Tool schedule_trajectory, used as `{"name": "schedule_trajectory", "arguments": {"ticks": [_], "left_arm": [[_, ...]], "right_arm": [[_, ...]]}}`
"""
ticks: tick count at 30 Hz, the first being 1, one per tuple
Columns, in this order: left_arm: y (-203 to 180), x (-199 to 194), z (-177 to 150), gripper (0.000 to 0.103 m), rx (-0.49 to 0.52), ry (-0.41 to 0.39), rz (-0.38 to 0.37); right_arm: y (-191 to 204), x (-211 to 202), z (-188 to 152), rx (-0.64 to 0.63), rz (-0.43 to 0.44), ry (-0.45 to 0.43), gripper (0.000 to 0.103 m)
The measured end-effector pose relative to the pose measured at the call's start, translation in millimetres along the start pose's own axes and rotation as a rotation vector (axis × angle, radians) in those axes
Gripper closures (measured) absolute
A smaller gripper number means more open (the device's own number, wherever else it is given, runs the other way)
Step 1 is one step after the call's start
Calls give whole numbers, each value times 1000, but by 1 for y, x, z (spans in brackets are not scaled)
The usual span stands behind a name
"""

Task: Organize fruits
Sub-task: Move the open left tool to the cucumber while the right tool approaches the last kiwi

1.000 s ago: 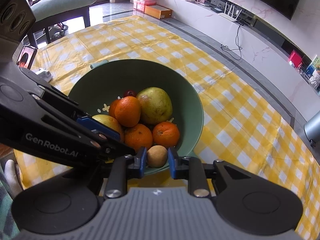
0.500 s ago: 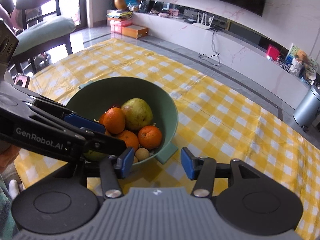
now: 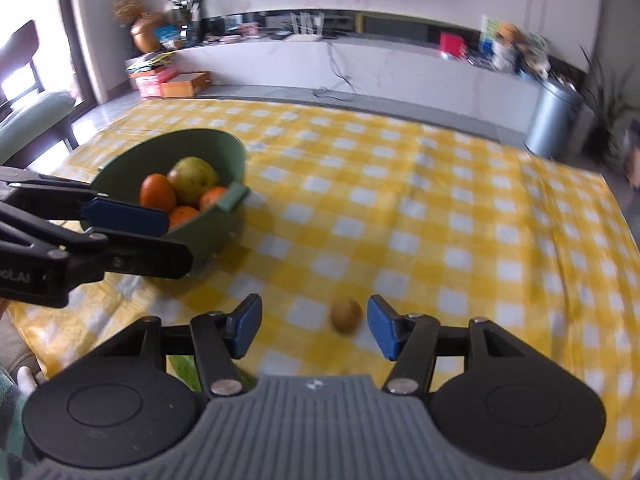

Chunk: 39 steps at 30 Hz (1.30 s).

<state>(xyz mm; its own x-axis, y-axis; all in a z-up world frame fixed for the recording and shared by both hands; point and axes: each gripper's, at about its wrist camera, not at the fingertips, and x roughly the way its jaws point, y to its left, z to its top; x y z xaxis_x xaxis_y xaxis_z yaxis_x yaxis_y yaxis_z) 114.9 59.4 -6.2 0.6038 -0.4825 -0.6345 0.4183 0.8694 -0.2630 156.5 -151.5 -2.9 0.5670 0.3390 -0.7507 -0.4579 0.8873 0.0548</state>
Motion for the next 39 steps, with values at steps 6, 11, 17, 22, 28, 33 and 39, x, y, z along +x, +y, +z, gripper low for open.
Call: {"name": "schedule_trajectory", "arguments": {"ticks": [6,11,17,22,28,33,39], "left_arm": [[-29,22,-17,42,136,103,-78],[-46,35,-32,42,230,176,-106],[-63,43,-42,41,352,263,-114],[-76,54,-48,37,444,334,-108],[-88,61,-48,33,553,374,-65],[-103,71,-49,33,705,406,6],[-115,87,-52,33,796,415,118]], "right_arm": [[-20,-6,-27,127,-49,51,47],[-27,-14,-41,188,-26,45,42],[-33,-11,-49,216,-2,53,42],[-40,-7,-51,266,34,58,38],[-44,-2,-53,287,56,74,35],[-48,-1,-54,323,77,70,32],[-52,-2,-55,343,90,64,31]]}}
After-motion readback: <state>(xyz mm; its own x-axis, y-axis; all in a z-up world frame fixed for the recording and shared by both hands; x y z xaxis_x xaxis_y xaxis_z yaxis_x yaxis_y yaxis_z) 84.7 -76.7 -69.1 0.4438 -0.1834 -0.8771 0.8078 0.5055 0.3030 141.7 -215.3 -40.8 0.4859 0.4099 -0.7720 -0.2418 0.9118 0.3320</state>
